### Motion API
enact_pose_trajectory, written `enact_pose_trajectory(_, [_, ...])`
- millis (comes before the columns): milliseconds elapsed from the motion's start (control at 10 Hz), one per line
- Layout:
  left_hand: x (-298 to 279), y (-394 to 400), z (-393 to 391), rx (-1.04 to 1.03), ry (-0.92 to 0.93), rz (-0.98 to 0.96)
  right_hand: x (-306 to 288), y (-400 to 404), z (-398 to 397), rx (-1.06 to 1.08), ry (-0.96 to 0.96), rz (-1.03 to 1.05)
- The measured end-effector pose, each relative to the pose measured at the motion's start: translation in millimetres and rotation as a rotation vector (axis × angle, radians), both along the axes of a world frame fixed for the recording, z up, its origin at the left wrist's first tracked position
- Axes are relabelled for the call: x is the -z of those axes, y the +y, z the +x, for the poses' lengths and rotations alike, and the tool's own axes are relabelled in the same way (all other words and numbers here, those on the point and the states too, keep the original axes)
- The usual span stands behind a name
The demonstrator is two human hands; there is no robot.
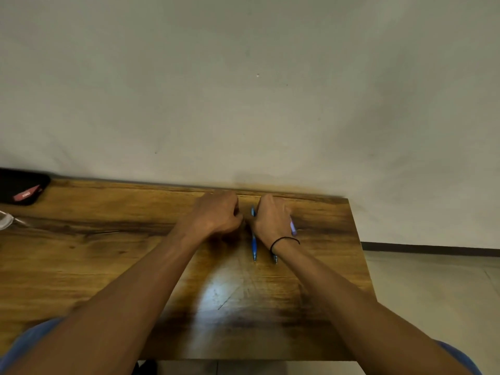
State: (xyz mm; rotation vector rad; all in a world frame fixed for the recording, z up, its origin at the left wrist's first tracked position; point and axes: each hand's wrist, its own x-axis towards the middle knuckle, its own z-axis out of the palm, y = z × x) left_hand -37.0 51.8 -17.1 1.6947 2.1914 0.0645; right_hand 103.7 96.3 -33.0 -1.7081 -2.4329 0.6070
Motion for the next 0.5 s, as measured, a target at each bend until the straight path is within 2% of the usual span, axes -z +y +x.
enact_pose_trajectory(100, [0.0,-0.4,-0.9,0.003,-0.006,0.019,-0.1,-1.3,-1.2,-0.021,-0.016,0.022])
enact_pose_trajectory(300, [-16.4,-22.6,-6.0,-0.039,-0.036,0.121,-15.2,-1.8,7.7,0.033,0.097,0.058])
enact_pose_trajectory(500, [-53.8,-58.2,22.6,-0.181,-0.102,0.478,-49.8,-26.3,31.9,0.025,0.148,0.144])
